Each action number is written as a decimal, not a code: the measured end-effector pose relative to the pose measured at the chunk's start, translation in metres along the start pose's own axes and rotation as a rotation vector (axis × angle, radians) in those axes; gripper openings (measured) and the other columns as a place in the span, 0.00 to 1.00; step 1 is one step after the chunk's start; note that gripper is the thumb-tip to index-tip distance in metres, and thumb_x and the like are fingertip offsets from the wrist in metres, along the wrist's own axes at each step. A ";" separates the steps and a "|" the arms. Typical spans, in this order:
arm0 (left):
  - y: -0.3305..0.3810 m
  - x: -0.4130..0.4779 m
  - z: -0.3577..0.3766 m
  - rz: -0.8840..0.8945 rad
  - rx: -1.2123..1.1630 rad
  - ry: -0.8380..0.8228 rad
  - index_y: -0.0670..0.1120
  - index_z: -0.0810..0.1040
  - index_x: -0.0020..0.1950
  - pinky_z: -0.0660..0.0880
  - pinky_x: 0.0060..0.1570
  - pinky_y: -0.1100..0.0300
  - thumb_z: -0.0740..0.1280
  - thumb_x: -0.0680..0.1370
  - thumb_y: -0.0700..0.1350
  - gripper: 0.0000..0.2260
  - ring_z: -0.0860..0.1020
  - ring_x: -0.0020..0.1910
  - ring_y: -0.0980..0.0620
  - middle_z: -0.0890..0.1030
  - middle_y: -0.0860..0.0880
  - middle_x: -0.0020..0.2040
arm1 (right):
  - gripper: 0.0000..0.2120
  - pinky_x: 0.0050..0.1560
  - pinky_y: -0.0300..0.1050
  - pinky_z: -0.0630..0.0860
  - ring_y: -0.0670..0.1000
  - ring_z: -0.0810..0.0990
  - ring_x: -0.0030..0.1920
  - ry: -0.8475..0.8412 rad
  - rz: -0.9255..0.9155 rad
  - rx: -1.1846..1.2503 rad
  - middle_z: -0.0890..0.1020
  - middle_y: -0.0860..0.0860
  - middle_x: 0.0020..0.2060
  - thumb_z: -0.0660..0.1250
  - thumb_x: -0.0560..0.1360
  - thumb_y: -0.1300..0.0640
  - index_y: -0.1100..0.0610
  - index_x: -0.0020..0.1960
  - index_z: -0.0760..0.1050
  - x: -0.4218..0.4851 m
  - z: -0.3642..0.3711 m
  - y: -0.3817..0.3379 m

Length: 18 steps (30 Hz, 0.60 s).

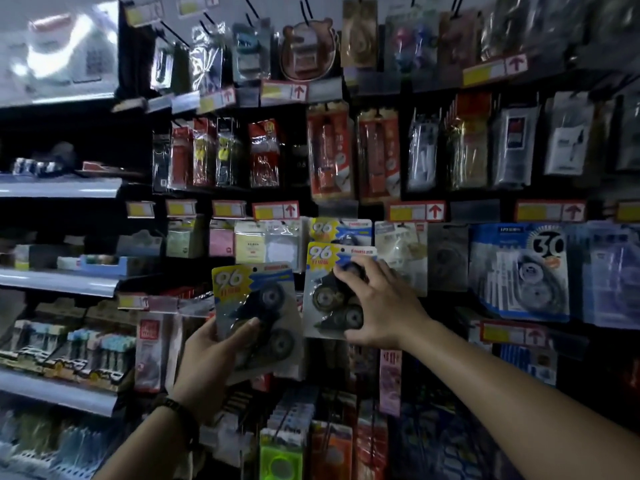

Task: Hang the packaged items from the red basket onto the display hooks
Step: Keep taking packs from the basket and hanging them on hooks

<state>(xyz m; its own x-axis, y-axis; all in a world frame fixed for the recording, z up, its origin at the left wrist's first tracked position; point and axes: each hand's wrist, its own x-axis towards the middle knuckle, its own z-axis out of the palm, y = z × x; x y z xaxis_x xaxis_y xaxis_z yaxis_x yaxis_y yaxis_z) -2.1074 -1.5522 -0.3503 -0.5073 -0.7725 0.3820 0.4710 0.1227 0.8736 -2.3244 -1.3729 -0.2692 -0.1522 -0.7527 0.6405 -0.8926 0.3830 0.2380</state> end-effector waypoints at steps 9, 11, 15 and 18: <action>0.009 0.024 -0.010 0.242 0.087 0.130 0.47 0.85 0.59 0.84 0.54 0.44 0.76 0.78 0.44 0.10 0.89 0.52 0.44 0.90 0.45 0.52 | 0.52 0.79 0.62 0.63 0.63 0.56 0.79 -0.017 0.064 -0.237 0.53 0.60 0.82 0.75 0.70 0.38 0.48 0.86 0.52 0.047 0.005 0.007; 0.008 0.024 -0.010 0.273 0.114 0.128 0.49 0.85 0.60 0.84 0.52 0.46 0.77 0.78 0.45 0.11 0.89 0.52 0.46 0.90 0.47 0.52 | 0.52 0.76 0.63 0.67 0.65 0.61 0.77 -0.010 0.061 -0.302 0.56 0.62 0.82 0.77 0.68 0.39 0.50 0.85 0.55 0.052 0.009 0.009; 0.003 0.026 -0.011 0.290 0.138 0.124 0.52 0.85 0.59 0.84 0.52 0.46 0.77 0.77 0.47 0.11 0.89 0.52 0.48 0.90 0.49 0.52 | 0.53 0.72 0.64 0.71 0.67 0.67 0.73 -0.013 0.068 -0.358 0.60 0.65 0.79 0.79 0.66 0.38 0.52 0.83 0.60 0.058 0.018 0.011; 0.001 0.026 -0.008 0.265 0.112 0.097 0.51 0.84 0.60 0.84 0.55 0.44 0.77 0.77 0.47 0.12 0.88 0.53 0.47 0.90 0.48 0.53 | 0.52 0.71 0.66 0.71 0.68 0.67 0.73 0.020 0.071 -0.374 0.61 0.66 0.80 0.79 0.65 0.39 0.53 0.83 0.62 0.060 0.020 0.010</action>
<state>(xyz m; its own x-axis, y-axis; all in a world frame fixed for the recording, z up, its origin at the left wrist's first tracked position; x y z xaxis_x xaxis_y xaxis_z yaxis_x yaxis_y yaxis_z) -2.1145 -1.5771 -0.3414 -0.3036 -0.7595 0.5753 0.4922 0.3919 0.7773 -2.3515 -1.4250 -0.2433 -0.1972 -0.7081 0.6781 -0.6628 0.6059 0.4400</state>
